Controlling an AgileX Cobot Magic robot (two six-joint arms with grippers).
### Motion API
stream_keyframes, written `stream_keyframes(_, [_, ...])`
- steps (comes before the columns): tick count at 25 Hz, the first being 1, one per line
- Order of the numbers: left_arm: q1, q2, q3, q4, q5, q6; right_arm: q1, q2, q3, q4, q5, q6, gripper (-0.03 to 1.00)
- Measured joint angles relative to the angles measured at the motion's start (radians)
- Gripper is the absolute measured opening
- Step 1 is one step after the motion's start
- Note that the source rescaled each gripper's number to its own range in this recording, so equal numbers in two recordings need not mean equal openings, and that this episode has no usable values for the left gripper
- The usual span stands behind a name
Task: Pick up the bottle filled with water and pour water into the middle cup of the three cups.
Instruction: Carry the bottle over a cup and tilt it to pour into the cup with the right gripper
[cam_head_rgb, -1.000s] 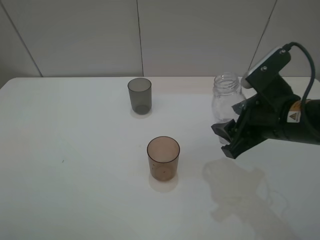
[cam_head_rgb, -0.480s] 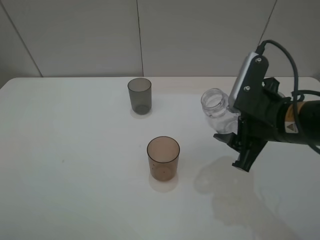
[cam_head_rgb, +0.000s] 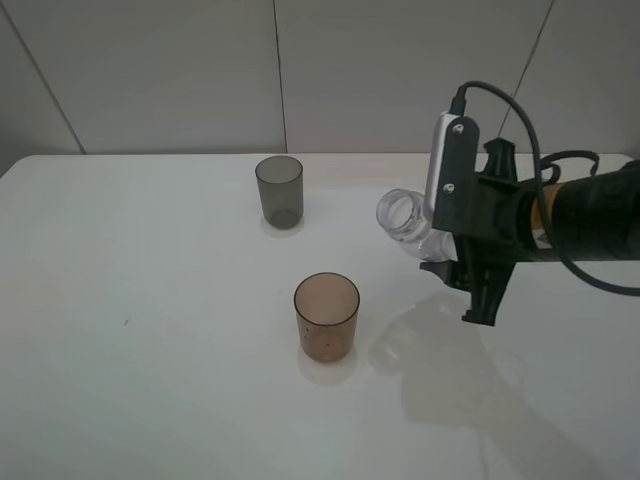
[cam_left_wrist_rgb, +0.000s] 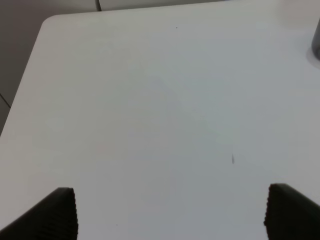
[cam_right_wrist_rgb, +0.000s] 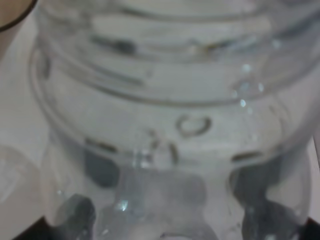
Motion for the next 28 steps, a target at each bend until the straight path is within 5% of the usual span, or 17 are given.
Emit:
stream_keyframes(16, [0.000,0.000,0.000,0.000,0.000,0.000,0.090,0.098,-0.094,-0.303,0.012,0.000,0.00])
stream_keyframes(28, [0.000,0.000,0.000,0.000,0.000,0.000,0.090,0.167,-0.175,-0.421,0.045,0.000,0.00])
